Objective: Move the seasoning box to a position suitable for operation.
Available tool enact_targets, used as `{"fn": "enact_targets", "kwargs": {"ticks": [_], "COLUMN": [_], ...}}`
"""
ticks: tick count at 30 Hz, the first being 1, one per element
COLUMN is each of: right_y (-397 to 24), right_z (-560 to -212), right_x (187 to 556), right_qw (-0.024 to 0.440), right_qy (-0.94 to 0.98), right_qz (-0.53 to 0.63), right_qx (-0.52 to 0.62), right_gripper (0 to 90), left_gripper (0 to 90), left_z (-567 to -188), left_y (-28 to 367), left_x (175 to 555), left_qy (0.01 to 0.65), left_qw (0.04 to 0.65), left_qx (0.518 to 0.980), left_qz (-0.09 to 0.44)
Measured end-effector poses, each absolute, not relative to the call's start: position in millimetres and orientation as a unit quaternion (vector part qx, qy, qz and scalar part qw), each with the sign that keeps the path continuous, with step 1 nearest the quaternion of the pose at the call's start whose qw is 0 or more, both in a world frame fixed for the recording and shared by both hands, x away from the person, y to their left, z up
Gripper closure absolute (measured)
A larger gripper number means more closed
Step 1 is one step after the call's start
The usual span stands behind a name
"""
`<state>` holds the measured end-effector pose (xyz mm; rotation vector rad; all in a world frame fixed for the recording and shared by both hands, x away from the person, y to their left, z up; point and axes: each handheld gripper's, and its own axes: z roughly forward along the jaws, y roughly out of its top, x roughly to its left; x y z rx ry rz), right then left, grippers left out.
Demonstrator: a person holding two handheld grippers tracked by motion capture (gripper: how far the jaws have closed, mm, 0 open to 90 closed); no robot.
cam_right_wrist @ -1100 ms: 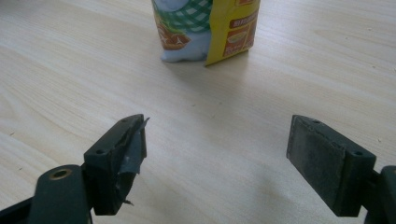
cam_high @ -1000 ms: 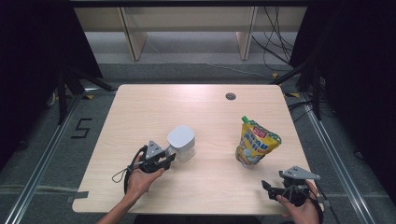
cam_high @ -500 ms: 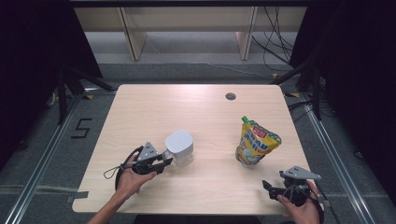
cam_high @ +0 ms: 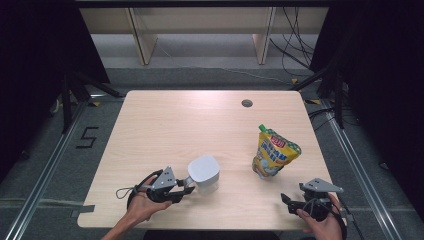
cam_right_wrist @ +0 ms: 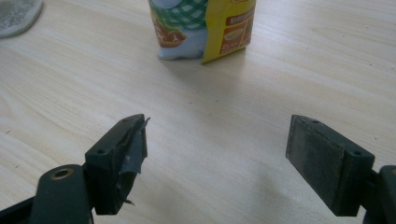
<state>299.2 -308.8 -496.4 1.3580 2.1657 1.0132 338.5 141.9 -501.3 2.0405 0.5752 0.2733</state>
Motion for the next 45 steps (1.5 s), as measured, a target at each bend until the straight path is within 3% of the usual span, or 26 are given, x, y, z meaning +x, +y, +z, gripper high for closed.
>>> {"fn": "enact_targets", "kwargs": {"ticks": [9,11,17,20,26,32,45], "right_y": [-307,-308,-310,-308,-310,-309,-308], "right_z": [-496,-497,-497,-496,-498,-496,-497], "right_x": [298,299,301,300,302,301,301], "right_qw": [0.191,0.200,0.208,0.189,0.197,0.196,0.196], "right_qy": [0.772,0.776,0.781,0.775,0.786,0.788,0.788], "right_qz": [0.354,0.353,0.355,0.356,0.359,0.362,0.359], "right_qx": [0.492,0.483,0.470,0.486,0.464,0.458,0.460], "right_gripper": [21.5,21.7,22.6,22.6,22.8,22.9,22.7], "left_gripper": [68.2,67.6,66.5,64.6,47.2,35.5,34.0], "left_z": [-500,-499,-501,-500,-493,-475,-449], "left_y": [126,126,132,134,138,145,156], "left_x": [335,338,347,350,346,338,334], "left_qy": [0.168,0.159,0.182,0.204,0.225,0.244,0.276], "left_qw": [0.478,0.470,0.471,0.476,0.476,0.499,0.515], "left_qx": [0.858,0.862,0.855,0.846,0.841,0.823,0.803], "left_qz": [0.085,0.105,0.118,0.124,0.121,0.118,0.122]}}
